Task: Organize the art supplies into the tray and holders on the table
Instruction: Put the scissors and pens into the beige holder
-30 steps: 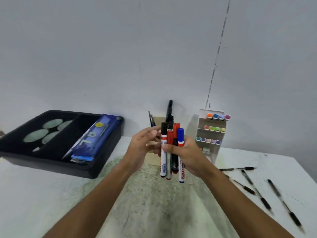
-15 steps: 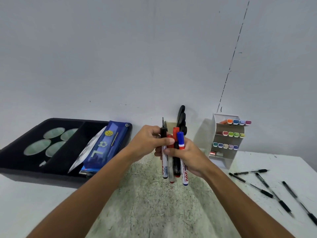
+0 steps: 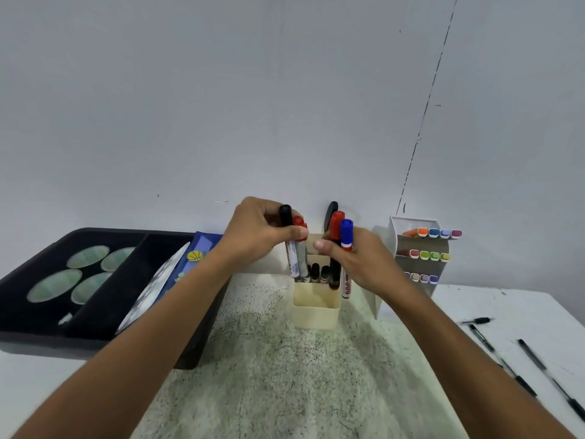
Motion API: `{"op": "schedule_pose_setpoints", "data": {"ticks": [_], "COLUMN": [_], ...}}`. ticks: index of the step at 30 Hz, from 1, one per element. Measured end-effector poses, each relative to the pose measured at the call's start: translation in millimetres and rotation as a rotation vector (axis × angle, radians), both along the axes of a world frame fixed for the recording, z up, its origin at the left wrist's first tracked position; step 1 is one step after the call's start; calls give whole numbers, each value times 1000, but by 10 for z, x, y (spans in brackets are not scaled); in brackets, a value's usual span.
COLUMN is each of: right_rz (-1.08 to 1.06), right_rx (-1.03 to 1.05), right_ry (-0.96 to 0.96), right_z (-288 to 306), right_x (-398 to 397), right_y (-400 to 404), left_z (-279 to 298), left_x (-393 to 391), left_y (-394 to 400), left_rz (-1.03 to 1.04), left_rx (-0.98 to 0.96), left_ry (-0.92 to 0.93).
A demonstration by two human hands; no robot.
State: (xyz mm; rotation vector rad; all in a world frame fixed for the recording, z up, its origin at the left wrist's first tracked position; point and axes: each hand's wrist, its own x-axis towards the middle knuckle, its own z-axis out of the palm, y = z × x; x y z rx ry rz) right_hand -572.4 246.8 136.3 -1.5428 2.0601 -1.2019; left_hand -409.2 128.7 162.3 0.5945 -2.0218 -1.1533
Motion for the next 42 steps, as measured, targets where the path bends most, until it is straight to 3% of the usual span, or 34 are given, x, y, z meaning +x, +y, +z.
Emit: {"op": "schedule_pose_setpoints", "data": {"ticks": [9,20,30,36,42], "right_rz": [-85,-8,95,101,78], "right_rx": [-27,92,245,157,85], "right_ry": [-35,-112,-128,-135,-138], "right_z": [83,-391,-592,-686,-778], "right_x": [-208,-349,-431,-446,-465], "right_y": [-1,-342,-413,-369,-328], "left_z": [-29,-675,-823,-892,-969], "left_x": [-141,-302,-410,-392,-354], "left_y": [33,-160,-352,-379,-340], "left_rz": [-10,6,-24,-96,-67], "left_rx": [-220,-216,-222,-245,-246], "left_ry": [90,-100,-233,-289,-172]}}
